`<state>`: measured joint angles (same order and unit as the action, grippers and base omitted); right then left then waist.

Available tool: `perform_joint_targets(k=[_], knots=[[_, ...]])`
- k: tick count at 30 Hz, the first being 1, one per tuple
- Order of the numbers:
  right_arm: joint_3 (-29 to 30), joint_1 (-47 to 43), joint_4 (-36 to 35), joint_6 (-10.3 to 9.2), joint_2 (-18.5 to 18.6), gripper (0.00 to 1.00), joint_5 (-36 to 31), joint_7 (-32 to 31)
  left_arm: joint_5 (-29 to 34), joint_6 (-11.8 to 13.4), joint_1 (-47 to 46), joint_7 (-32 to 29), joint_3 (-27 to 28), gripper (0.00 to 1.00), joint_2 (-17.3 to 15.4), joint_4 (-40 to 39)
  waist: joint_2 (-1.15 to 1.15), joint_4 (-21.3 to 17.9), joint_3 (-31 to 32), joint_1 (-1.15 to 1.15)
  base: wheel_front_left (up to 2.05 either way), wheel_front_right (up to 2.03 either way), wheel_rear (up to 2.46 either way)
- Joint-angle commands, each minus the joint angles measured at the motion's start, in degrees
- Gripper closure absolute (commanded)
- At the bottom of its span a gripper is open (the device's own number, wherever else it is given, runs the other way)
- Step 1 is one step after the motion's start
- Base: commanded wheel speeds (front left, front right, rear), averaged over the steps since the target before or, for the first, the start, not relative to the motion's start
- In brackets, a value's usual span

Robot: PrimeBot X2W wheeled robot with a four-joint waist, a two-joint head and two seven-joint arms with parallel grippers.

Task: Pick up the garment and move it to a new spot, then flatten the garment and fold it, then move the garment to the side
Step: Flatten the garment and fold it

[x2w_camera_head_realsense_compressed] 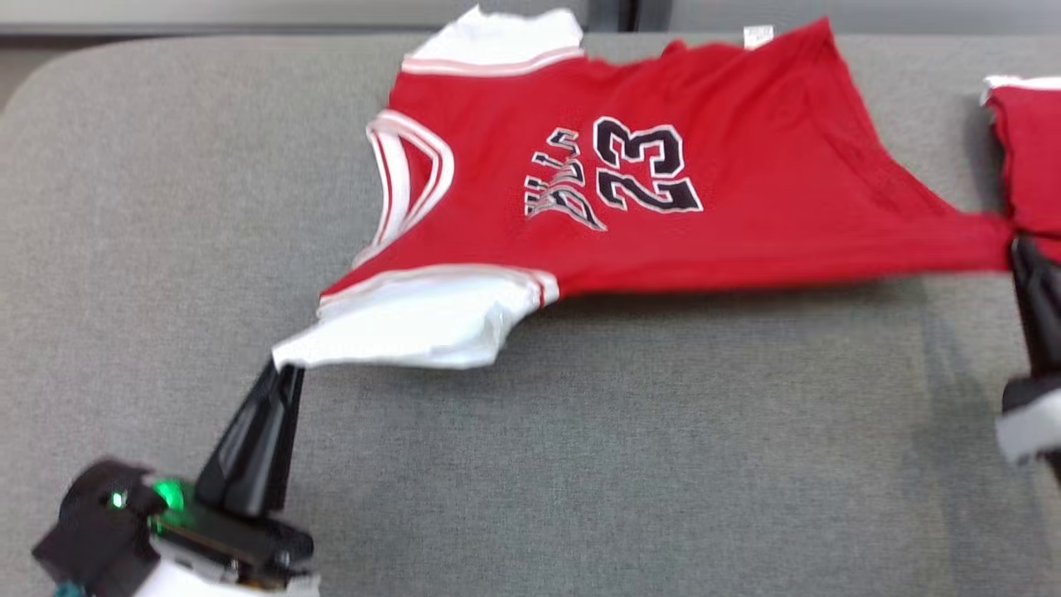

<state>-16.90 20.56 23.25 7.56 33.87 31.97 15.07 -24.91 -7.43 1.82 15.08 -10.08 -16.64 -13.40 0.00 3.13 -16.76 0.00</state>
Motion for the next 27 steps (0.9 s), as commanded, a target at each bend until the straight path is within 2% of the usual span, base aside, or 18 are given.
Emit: perform_joint_targets(k=[1, 6, 12, 19, 27], knots=[[0.9, -3.3, -1.4, -0.15, -0.3, 1.0, 0.1, 0.1, -0.7, 0.0, 2.5, 0.1, 0.5, 1.0, -0.3, -1.2, 0.0, -0.9, 2.8, 0.0, 0.0, 0.0, 0.0], [4.0, -12.6, -6.6, -0.15, -1.3, 1.0, 0.3, -1.0, -1.4, 0.0, 9.9, -0.3, -0.9, 1.0, -1.3, -4.7, 0.0, -1.7, 3.3, 0.0, 0.0, 0.0, 0.0], [7.7, -17.5, -12.2, -0.14, -3.4, 1.0, -1.9, -4.6, -1.3, 1.3, 12.9, -4.0, -1.3, 1.0, -2.7, -7.0, 0.0, -2.6, 2.6, 0.0, 0.0, 0.0, 0.0], [8.1, -14.1, -10.1, -0.14, -5.9, 1.0, -3.3, -8.1, -0.9, 1.9, 5.8, -6.8, -2.4, 1.0, -1.6, -0.6, 0.0, -2.4, 2.1, 0.0, 0.0, 0.0, 0.0], [5.6, -4.0, -0.2, -0.14, -8.2, 1.0, -3.4, -8.5, -0.8, 0.9, -10.4, -6.4, -5.0, 1.0, 0.1, 13.9, 0.0, -1.5, 0.6, 0.0, 0.0, 0.0, 0.0]])
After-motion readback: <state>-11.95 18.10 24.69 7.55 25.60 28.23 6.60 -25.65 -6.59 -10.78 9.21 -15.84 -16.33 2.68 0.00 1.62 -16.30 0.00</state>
